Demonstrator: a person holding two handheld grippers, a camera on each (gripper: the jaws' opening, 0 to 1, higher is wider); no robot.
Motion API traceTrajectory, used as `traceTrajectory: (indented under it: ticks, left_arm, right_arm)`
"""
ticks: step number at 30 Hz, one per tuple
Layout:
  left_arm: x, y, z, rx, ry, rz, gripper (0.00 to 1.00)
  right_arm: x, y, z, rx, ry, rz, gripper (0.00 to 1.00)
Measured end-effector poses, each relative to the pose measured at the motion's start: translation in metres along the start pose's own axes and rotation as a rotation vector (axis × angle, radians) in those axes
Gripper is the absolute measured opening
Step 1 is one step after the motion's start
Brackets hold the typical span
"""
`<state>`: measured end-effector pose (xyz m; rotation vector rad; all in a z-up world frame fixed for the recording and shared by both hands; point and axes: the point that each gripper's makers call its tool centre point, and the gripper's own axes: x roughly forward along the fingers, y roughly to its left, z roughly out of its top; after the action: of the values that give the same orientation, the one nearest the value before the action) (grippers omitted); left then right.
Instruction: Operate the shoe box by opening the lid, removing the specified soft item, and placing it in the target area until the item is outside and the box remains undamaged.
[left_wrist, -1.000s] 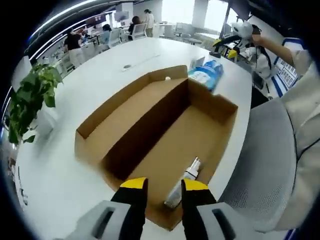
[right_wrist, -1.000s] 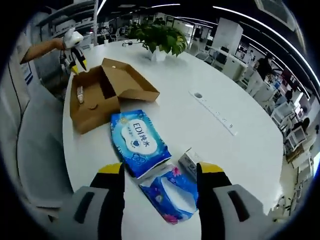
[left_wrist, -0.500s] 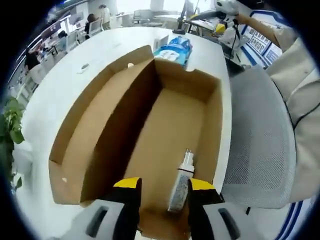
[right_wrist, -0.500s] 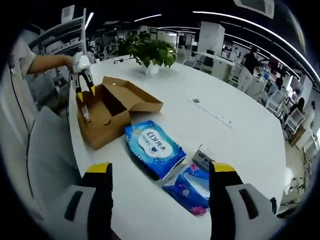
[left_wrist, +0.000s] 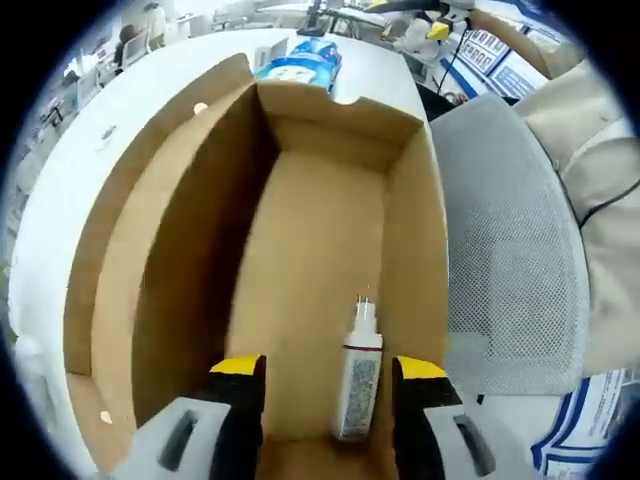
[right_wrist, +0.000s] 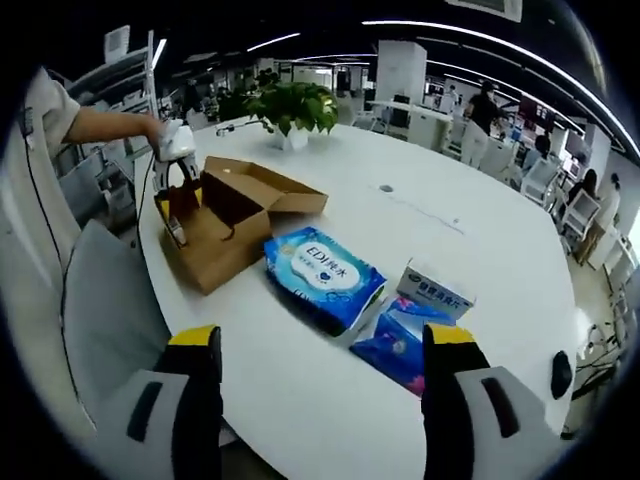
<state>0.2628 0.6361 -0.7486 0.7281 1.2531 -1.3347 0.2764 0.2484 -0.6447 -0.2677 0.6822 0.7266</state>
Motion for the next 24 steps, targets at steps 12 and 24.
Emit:
traceTrajectory:
  ticks: [12, 24]
  left_arm:
    - [0.025, 0.01, -0.009, 0.065, 0.07, -0.027, 0.5]
    - [0.033, 0.009, -0.009, 0.091, 0.02, 0.033, 0.45]
  right_arm:
    - [-0.002, -0.004, -0.005, 0.01, -0.027, -0.065, 0.71]
    - [-0.001, -0.002, 0.001, 0.018, -0.055, -0.077, 0.67]
